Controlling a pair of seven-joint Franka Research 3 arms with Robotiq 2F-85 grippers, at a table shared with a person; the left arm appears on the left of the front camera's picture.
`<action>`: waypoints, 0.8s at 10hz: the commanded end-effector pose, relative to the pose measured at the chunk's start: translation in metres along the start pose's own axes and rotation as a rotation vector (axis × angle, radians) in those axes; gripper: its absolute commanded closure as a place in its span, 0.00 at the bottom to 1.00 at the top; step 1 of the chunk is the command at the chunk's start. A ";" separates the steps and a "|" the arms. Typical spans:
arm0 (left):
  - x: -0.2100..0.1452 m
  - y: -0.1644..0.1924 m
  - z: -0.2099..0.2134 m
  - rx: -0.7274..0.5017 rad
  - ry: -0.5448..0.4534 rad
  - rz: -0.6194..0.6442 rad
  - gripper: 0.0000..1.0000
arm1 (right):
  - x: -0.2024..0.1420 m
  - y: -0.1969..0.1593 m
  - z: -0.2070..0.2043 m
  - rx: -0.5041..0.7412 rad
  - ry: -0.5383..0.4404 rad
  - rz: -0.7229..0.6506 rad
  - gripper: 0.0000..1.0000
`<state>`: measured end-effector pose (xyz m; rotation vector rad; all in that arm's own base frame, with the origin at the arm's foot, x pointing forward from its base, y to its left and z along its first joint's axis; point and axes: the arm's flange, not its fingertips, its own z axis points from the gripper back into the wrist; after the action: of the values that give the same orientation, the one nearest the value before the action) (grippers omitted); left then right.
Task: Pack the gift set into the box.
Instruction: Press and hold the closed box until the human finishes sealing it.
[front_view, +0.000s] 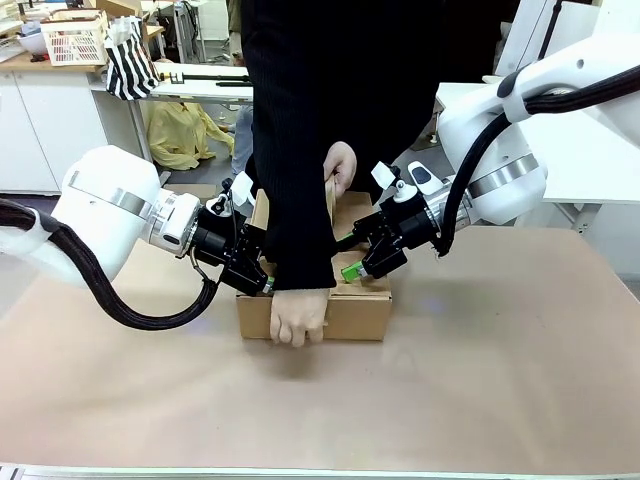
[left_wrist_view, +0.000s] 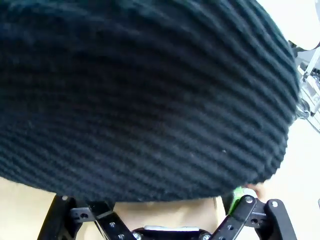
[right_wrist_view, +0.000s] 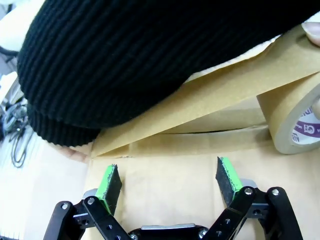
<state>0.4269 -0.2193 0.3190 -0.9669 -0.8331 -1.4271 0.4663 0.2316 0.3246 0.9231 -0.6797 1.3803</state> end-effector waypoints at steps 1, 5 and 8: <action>-0.002 -0.001 -0.001 -0.005 -0.001 0.003 0.00 | -0.004 0.001 0.000 0.003 0.004 -0.005 0.00; -0.002 -0.001 -0.001 -0.005 -0.001 0.003 0.00 | -0.004 0.001 0.000 0.003 0.004 -0.005 0.00; -0.002 -0.001 -0.001 -0.005 -0.001 0.003 0.00 | -0.004 0.001 0.000 0.003 0.004 -0.005 0.00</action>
<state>0.4269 -0.2193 0.3190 -0.9670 -0.8331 -1.4272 0.4663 0.2316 0.3246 0.9234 -0.6797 1.3802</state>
